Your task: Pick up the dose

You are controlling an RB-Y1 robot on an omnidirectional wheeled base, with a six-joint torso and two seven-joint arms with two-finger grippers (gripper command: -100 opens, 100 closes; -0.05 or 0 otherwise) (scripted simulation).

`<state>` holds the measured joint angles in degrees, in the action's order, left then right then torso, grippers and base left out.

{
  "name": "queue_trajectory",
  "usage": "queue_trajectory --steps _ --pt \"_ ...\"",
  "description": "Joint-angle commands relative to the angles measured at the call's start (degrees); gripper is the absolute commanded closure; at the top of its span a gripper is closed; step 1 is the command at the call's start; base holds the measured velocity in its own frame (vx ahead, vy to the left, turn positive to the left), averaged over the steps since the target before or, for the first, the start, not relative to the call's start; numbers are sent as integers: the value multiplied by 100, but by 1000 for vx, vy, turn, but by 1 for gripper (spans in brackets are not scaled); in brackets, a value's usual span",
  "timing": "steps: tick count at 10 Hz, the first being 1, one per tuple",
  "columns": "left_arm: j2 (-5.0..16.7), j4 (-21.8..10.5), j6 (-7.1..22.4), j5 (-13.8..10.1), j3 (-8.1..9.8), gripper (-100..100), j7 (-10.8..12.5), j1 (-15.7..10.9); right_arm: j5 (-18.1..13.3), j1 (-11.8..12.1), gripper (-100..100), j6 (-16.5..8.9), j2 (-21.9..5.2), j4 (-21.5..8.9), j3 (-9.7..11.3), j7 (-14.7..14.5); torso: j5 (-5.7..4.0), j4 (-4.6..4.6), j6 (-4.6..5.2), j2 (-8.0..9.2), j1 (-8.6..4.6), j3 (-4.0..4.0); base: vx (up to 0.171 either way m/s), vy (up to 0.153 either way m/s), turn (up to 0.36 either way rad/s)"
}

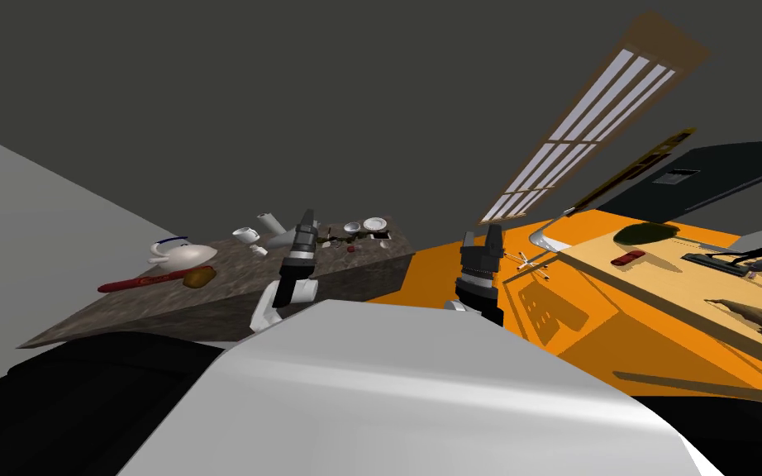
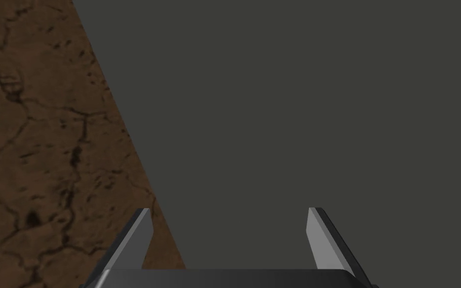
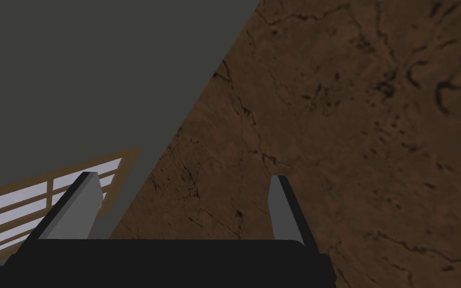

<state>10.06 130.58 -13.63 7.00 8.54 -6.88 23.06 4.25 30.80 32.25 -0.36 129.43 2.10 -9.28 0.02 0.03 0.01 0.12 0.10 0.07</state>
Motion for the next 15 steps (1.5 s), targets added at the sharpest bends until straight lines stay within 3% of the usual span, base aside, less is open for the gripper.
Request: queue_trajectory --steps 1,2,4,5,7,8,9,10,12,13,14,15 --pt "77 -57 286 -6 99 -100 22 -79 0 0 0 0 0 0 0 0 0 0 0 0 0 0 -27 21 -43" --pt "198 -122 426 -13 278 -100 49 -141 0 1 0 0 0 0 0 0 1 0 -2 -2 -1 -1 -33 8 -94" --pt "198 -122 624 -13 278 -100 49 -141 0 0 0 0 0 0 0 0 -1 0 -1 -1 -4 -1 -26 8 -22" --pt "312 -191 849 -23 468 -100 77 -207 0 1 0 0 0 0 0 0 -1 -1 -2 -5 -6 -3 -25 5 -104" --pt "312 -191 982 -23 468 -100 77 -207 0 1 0 0 0 0 0 0 0 -1 -2 -4 -4 -2 -18 11 -27" --pt "419 -265 1202 -39 666 -100 103 -276 0 1 0 0 0 0 0 0 -1 -1 -2 -8 -5 -4 -20 7 -107" --pt "419 -265 1329 -39 666 -100 103 -276 0 0 0 0 0 0 0 0 -1 -1 0 -6 -5 -4 -22 8 -69" --pt "518 -343 1506 -59 873 -100 129 -347 0 1 0 0 0 0 0 0 -1 -1 -1 -6 -5 -3 -33 5 -113" --pt "518 -343 1752 -59 873 -100 129 -347 0 1 0 0 0 0 0 0 0 -1 -2 -3 -3 -2 -22 8 -32" --pt "611 -427 1944 -84 1086 -100 153 -419 0 1 0 0 0 0 0 0 -1 -1 -3 -7 -6 -4 -22 1 -122" --pt "611 -427 2119 -84 1086 -100 153 -419 0 0 0 0 0 0 0 0 -1 -1 0 -6 -6 -3 -22 4 -73" --pt "695 -515 2310 -116 1304 -100 174 -493 0 1 0 0 0 0 0 0 -1 -1 -2 -7 -7 -3 -23 -6 -133"
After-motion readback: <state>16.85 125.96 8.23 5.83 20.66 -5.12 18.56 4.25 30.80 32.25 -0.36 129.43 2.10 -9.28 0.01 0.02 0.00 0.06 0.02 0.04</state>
